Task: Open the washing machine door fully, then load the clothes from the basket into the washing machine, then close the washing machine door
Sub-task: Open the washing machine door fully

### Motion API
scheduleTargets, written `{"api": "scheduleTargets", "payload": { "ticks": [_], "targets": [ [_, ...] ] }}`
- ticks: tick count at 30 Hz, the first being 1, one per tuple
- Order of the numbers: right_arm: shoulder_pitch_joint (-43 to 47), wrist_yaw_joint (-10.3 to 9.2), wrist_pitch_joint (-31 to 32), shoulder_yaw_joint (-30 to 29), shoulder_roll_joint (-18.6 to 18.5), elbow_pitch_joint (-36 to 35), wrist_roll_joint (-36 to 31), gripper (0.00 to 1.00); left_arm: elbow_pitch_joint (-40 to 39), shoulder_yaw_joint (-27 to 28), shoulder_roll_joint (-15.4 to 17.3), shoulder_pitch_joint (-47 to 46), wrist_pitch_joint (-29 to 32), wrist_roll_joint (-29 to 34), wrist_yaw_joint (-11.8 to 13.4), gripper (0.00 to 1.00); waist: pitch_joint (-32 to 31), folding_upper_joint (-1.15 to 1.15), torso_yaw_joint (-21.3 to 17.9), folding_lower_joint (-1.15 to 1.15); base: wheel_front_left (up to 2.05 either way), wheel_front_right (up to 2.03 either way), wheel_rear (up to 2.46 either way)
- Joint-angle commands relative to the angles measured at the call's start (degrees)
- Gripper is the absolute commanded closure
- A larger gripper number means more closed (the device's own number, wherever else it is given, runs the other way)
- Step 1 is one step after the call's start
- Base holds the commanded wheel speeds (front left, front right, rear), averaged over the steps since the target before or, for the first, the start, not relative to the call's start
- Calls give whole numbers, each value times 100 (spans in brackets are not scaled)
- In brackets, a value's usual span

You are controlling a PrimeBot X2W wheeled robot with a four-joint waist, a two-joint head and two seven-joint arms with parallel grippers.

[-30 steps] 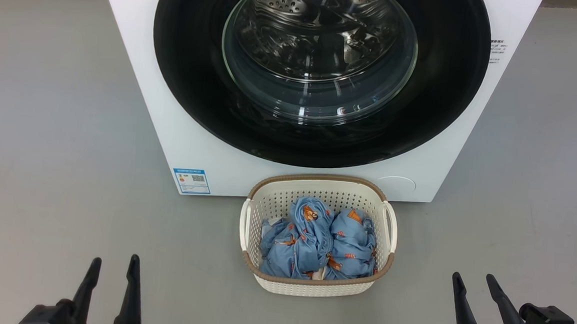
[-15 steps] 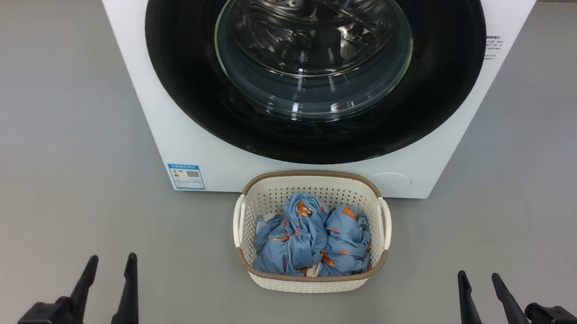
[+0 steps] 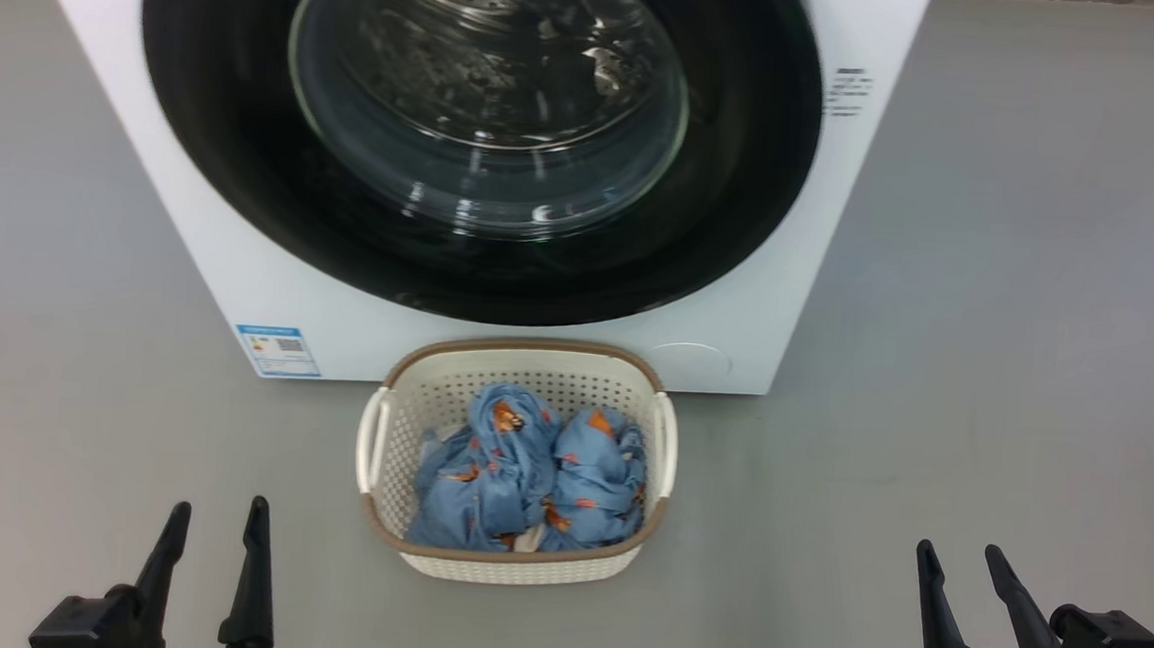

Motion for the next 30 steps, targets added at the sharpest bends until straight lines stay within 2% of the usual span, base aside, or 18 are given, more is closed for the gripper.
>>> {"api": "scheduleTargets", "payload": {
  "ticks": [1, 5, 13, 25, 26, 27, 29, 30],
  "targets": [
    [-214, 9, -70, 124, -26, -144, -45, 0, -127, 190, 53, -204, -37, 4, -10, 0, -2, 0, -4, 0, 123, 123, -246],
    [-217, 9, -70, 119, -25, -137, -41, 0, -149, 181, 52, -211, -37, -10, -10, 0, -20, 0, -7, 0, 123, 123, -246],
    [-190, 9, -70, 130, -31, -122, -34, 0, -291, 148, 50, -139, -37, -417, -10, 0, -79, 0, -24, 0, 102, 95, -198],
    [-169, 9, -70, 141, -63, -140, -14, 0, -274, -2, 49, -72, -37, -469, -10, 0, -141, 0, -16, 0, 19, 19, -38],
    [-194, 9, -70, 150, -64, -144, -19, 8, -267, -31, 49, -67, -37, -493, -10, 0, -148, 0, -9, 0, 0, 0, 0],
    [-211, 9, -70, 161, -61, -146, -9, 50, -262, -49, 49, -63, -37, -508, -10, 0, -153, 0, -6, 0, 0, 0, 0],
    [-261, 9, -70, 183, -54, -169, 33, 76, -251, -79, 49, -58, -37, -538, -10, 0, -157, 0, 1, 0, 0, 0, 0],
    [-295, 9, -70, 193, -48, -186, 84, 98, -248, -84, 49, -61, -37, -558, -10, 0, -155, 0, 5, 0, 0, 0, 0]
  ]
}}
